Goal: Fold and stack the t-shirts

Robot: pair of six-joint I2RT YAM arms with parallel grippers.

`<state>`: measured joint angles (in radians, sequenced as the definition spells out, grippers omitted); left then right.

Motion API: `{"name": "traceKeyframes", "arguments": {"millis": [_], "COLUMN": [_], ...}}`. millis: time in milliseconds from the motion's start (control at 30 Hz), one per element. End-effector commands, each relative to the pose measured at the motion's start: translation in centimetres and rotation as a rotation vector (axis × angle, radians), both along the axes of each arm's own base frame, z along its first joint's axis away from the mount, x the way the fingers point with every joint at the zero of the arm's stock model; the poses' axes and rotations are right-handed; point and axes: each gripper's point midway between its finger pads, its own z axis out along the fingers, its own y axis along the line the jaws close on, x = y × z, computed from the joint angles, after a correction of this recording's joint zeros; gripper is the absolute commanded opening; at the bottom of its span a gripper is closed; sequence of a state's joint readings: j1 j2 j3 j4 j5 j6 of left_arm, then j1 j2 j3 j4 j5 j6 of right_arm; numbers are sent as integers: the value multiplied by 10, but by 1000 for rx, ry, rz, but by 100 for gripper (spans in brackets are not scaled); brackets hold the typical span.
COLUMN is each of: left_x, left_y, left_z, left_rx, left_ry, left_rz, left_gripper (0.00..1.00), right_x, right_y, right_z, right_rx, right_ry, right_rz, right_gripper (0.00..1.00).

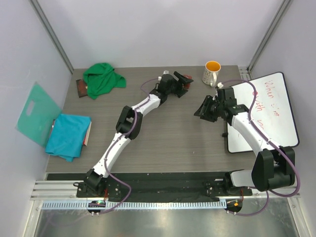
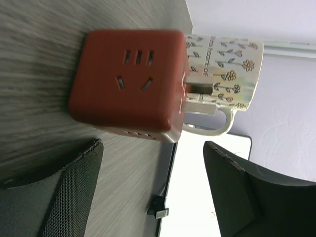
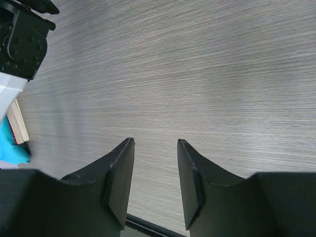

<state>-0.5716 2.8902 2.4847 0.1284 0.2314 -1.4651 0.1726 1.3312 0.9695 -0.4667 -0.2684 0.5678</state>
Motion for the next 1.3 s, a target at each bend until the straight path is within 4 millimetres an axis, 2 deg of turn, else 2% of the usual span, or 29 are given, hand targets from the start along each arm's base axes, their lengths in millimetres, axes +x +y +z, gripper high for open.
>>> {"name": "traceKeyframes", "arguments": {"millis": [0,33,67,100,200,333,367,400,433,467,500,533,567,600,633,667,700,733,767,800,967,1100,1167,1267], "left_x": [6,2,0,-11,-28,-34,-33,-29,-28,-25,-17,-13,-10,1,5,9,20,23,25,31,27,25,23,18], "left_y": [28,29,30,35,48,54,53,49,48,47,42,43,43,41,42,42,40,37,36,34,17,0,-7,-14], "left_z": [-38,-37,-10,-29,-14,-18,-23,-17,-33,-35,-22,-35,-38,-26,-42,-46,-29,-30,-45,-34,-31,-10,-8,-18], "left_rx": [101,113,107,146,213,260,250,228,228,223,210,216,223,209,216,213,172,156,150,112,90,1,-34,-40], "left_ry": [81,83,53,91,59,48,61,55,79,80,51,59,68,45,61,61,31,26,39,5,-40,-82,-77,-77], "left_rz": [51,39,31,16,-13,-34,-35,-39,-40,-40,-32,-22,-10,20,37,51,83,93,102,119,117,159,180,200], "left_gripper": [83,83,83,83,83,84,83,83,83,83,82,82,83,83,83,83,83,83,83,83,83,82,82,81], "right_x": [-6,-7,-10,-10,-8,-6,-5,-6,-6,-7,-8,-8,-9,-11,-13,-15,-19,-21,-23,-27,-36,-42,-46,-49], "right_y": [-3,-4,-5,-5,-2,1,1,2,2,2,2,2,3,3,2,1,0,-1,-2,-3,-10,-12,-12,-12], "right_z": [8,6,1,-2,-8,-11,-11,-12,-12,-13,-14,-13,-13,-14,-12,-13,-15,-14,-12,-13,-12,-15,-18,-19], "right_rx": [1,1,-1,0,9,26,27,29,32,31,32,36,38,37,37,32,21,17,10,1,-25,-23,-17,-11], "right_ry": [-24,-21,-8,0,17,26,26,30,30,34,39,38,37,41,41,45,63,68,62,76,90,105,118,123], "right_rz": [-12,-16,-22,-21,-17,-18,-17,-16,-14,-12,-15,-15,-12,-10,-10,-8,-7,-6,1,1,-17,-33,-39,-45], "right_gripper": [46,46,46,46,46,46,46,46,46,46,46,46,46,46,45,46,45,46,46,46,46,46,46,46]}}
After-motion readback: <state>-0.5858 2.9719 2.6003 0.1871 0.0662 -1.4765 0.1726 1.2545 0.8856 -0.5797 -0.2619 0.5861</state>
